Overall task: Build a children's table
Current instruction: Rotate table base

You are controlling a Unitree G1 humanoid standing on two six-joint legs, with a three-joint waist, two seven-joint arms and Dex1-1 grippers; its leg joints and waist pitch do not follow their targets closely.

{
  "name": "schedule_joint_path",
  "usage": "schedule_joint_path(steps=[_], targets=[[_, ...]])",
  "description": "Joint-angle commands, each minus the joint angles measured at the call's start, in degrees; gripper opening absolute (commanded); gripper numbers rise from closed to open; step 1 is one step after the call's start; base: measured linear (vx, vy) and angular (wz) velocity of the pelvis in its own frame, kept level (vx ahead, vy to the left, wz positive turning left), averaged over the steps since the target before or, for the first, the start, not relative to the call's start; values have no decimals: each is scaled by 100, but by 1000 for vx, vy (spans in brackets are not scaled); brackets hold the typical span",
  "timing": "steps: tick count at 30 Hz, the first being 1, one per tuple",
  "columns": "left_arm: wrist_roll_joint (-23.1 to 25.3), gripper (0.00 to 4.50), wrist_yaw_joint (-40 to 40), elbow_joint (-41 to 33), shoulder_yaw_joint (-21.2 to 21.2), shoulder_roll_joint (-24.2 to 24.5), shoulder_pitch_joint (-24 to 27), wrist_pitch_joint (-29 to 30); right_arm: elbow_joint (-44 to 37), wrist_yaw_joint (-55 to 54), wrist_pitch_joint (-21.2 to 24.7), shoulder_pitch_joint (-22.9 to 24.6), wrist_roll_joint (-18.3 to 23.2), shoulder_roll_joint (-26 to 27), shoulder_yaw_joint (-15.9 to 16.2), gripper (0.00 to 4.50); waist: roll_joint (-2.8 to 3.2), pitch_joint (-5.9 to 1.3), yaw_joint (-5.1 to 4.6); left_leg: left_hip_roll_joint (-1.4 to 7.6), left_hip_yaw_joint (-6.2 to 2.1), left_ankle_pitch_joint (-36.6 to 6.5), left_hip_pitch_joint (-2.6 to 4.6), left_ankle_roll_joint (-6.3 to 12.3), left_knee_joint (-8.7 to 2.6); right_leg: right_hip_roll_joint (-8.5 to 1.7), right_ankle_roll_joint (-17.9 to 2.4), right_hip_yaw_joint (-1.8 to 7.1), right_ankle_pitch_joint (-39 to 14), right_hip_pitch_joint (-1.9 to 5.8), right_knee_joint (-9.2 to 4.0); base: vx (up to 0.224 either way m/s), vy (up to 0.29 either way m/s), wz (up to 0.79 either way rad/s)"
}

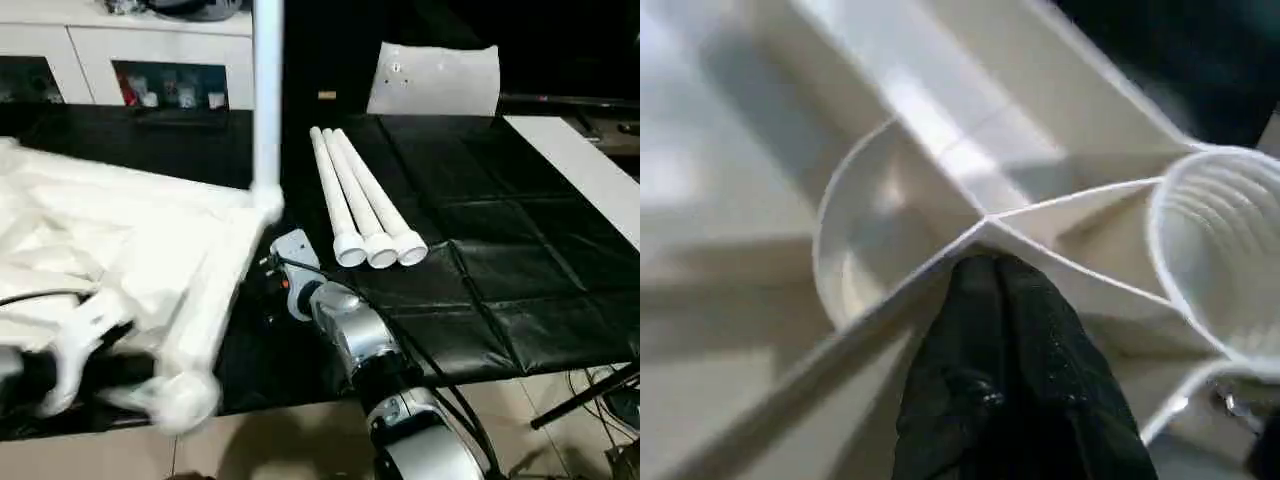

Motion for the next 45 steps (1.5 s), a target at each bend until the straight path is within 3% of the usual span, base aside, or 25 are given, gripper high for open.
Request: schedule_joint_path(steps=[1, 3, 5, 8, 14, 15, 16, 18, 20, 22, 23, 25, 26, 27, 29, 30, 32, 33, 34, 37, 41, 43, 45], targets=[[-97, 5, 191, 29, -173, -250, -323, -371, -47, 126, -166, -132, 11, 221, 116, 450, 183, -315, 48, 304, -153, -1551, 90, -343, -418, -485, -989, 349, -1004, 200, -386, 0, 0, 0], [32, 5, 350, 198, -210, -341, -446, -439, -88, 105, -206, -120, -20, 187, 85, 450, 216, -326, 52, 302, -150, -1481, 94, -339, -408, -470, -999, 345, -863, 195, -369, 0, 0, 0], [187, 5, 560, 430, -224, -469, -579, -575, -212, 34, -234, -78, -38, 116, 28, 450, 180, -322, 44, 305, -143, -1510, 98, -323, -409, -457, -983, 344, -867, 191, -387, 0, 0, 0], [489, 5, 817, 767, -328, -549, -743, -1026, -485, -204, -198, 17, -9, -9, -140, 450, 184, -325, 67, 304, -150, -1535, 107, -318, -411, -464, -931, 343, -950, 193, -400, 0, 0, 0], [565, 5, 1289, 1261, -109, -957, -912, -1755, -1834, -437, -145, 557, -28, -493, -481, 450, 193, -338, 140, 314, -140, -1435, 125, -338, -410, -439, -770, 341, -798, 197, -395, 0, 0, 0], [523, 23, 1393, 1295, -8, -1079, -924, -1838, -2020, -480, -160, 657, -73, -559, -514, 450, 179, -341, 162, 311, -132, -1448, 143, -345, -405, -441, -776, 340, -786, 185, -397, 0, 0, 0], [496, 34, 1437, 1258, 86, -1142, -871, -2063, -2383, -520, -21, 862, -57, -613, -589, 450, 254, -332, 176, 300, -145, -1498, 124, -364, -414, -443, -773, 338, -846, 195, -403, 0, 0, 0], [236, 34, 1530, 914, 483, -1358, -572, -2158, -3525, -568, 380, 1528, 184, -608, -799, 450, 235, -327, 197, 315, -154, -1528, 122, -338, -426, -439, -711, 343, -780, 217, -427, 0, 0, 0], [97, 54, 1678, 761, 716, -1574, -396, -2234, -4080, -707, 495, 1892, 313, -523, -889, 450, 210, -339, 189, 320, -159, -1526, 103, -276, -434, -443, -739, 329, -699, 223, -424, 0, 0, 0], [109, 73, 2046, 602, 917, -1846, -310, -2383, -4620, -826, 835, 2204, 475, -410, -895, 450, 169, -308, 170, 312, -154, -1679, 85, -221, -447, -456, -728, 329, -1085, 215, -474, 0, 0, 0], [7, 76, 2271, 454, 1078, -2104, -285, -2386, -4911, -918, 1068, 2354, 628, -303, -925, 450, 209, -286, 170, 310, -158, -1812, 100, -211, -453, -452, -684, 336, -1397, 198, -495, 0, 0, 0], [235, 97, 2824, 245, 1158, -2410, -195, -2379, -5275, -1077, 1397, 2609, 809, -178, -918, 450, 233, -270, 170, 323, -183, -2046, 110, -252, -465, -456, -561, 332, -1792, 168, -547, 0, 0, 0], [209, 113, 2849, 190, 1151, -2466, -163, -2365, -5338, -1085, 1416, 2658, 806, -176, -897, 450, 214, -265, 159, 328, -183, -2106, 115, -261, -468, -445, -520, 329, -1850, 155, -559, 0, 0, 0], [364, 117, 3087, 42, 1058, -2607, -69, -2390, -5483, -1121, 1391, 2806, 742, -164, -840, 450, 262, -256, 175, 309, -201, -2198, 113, -285, -466, -455, -447, 328, -2012, 147, -568, 0, 0, 0], [319, 127, 3341, -102, 1026, -2917, 69, -2479, -5670, -1144, 1359, 3031, 669, -118, -755, 450, 223, -242, 173, 321, -197, -2302, 110, -300, -466, -462, -343, 334, -2196, 126, -624, 0, 0, 0], [434, 127, 3484, -171, 957, -3003, 92, -2573, -5734, -1152, 1341, 3115, 679, -94, -726, 450, 288, -259, 191, 315, -215, -2299, 112, -309, -466, -458, -318, 332, -2201, 116, -626, 0, 0, 0], [442, 152, 3570, -195, 961, -3109, 78, -2672, -5784, -1140, 1309, 3169, 660, -104, -675, 450, 212, -257, 183, 310, -202, -2310, 112, -292, -458, -436, -255, 335, -2182, 102, -633, 0, 0, 0], [519, 158, 3637, -193, 924, -3134, 66, -2763, -5812, -1113, 1265, 3196, 595, -154, -609, 450, 210, -242, 206, 312, -215, -2227, 82, -269, -476, -452, -205, 335, -2237, 116, -630, 0, 0, 0], [598, 160, 3646, -147, 878, -3124, 87, -2830, -5875, -1100, 1350, 3204, 620, -159, -548, 450, 124, -241, 186, 314, -201, -2191, 75, -252, -468, -445, -160, 336, -2238, 114, -642, 0, 0, 0], [697, 191, 3679, -5, 778, -3113, 222, -2914, -5883, -1083, 1509, 3147, 720, -158, -521, 450, 187, -240, 191, 303, -212, -2189, 81, -271, -468, -453, -103, 341, -2269, 98, -634, 0, 0, 0], [809, 224, 3801, 29, 701, -3117, 331, -2987, -5794, -1103, 1436, 3091, 724, -210, -554, 450, 184, -260, 191, 309, -211, -2110, 77, -287, -464, -452, -140, 345, -1999, 103, -606, 0, 0, 0], [894, 235, 3851, 112, 683, -3116, 389, -3263, -5711, -1033, 1234, 3094, 668, -263, -505, 450, 222, -258, 205, 307, -212, -2111, 72, -287, -465, -445, -183, 346, -1837, 108, -598, 0, 0, 0], [897, 254, 3867, 169, 711, -3131, 387, -3379, -5680, -1043, 1164, 3085, 633, -275, -471, 450, 222, -252, 210, 304, -209, -2180, 72, -287, -465, -448, -219, 343, -1862, 113, -612, 0, 0, 0]])
